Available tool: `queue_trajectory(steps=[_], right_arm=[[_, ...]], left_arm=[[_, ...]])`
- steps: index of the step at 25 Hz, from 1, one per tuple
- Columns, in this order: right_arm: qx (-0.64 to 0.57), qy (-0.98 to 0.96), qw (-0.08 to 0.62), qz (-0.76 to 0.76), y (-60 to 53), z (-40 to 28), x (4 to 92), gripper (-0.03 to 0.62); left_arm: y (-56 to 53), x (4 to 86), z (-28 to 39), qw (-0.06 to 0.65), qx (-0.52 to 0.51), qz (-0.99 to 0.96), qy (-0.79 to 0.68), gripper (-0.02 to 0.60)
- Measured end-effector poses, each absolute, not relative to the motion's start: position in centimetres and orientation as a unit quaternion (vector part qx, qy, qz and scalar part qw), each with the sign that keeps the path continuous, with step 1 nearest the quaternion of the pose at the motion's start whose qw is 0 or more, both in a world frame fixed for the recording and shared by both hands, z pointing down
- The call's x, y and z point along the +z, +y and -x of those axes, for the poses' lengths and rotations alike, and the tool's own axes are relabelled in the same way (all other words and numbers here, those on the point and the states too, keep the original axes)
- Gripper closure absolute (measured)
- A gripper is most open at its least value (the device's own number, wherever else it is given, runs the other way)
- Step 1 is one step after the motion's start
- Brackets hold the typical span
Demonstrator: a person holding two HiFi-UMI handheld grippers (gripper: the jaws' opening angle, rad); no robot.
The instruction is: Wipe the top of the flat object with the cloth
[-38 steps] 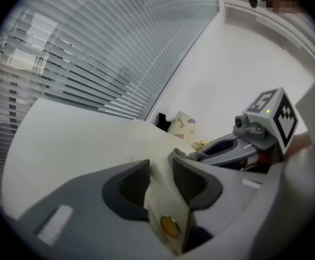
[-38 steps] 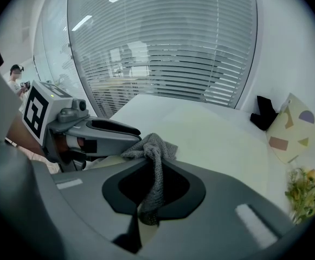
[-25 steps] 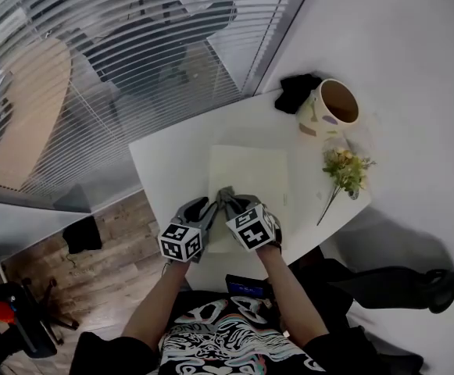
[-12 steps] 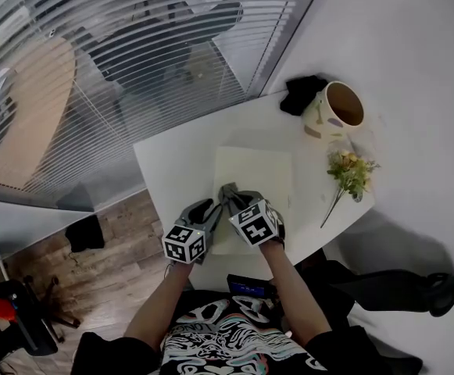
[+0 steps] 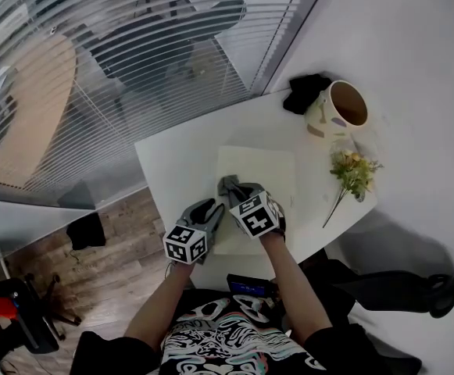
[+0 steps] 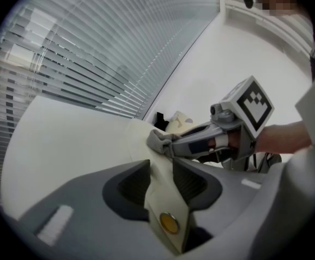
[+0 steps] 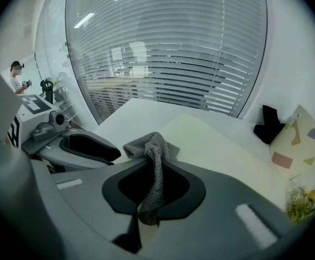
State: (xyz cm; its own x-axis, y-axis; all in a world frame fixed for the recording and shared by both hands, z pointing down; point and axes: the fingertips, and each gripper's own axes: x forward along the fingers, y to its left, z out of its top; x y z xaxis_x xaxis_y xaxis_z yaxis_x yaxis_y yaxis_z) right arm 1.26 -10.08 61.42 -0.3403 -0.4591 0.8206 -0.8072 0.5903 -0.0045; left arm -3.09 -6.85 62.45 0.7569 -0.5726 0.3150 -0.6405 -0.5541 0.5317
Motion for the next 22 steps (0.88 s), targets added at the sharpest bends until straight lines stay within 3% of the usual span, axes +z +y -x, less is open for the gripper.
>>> queue_trajectory(steps=[22], right_arm=[[0.216, -0.789, 0.395, -0.418, -14.7, -1.5, 60.6, 0.574]], left_arm=[[-6.8, 62.4, 3.1, 0.321, 0.047, -0.882, -0.342, 0.395]])
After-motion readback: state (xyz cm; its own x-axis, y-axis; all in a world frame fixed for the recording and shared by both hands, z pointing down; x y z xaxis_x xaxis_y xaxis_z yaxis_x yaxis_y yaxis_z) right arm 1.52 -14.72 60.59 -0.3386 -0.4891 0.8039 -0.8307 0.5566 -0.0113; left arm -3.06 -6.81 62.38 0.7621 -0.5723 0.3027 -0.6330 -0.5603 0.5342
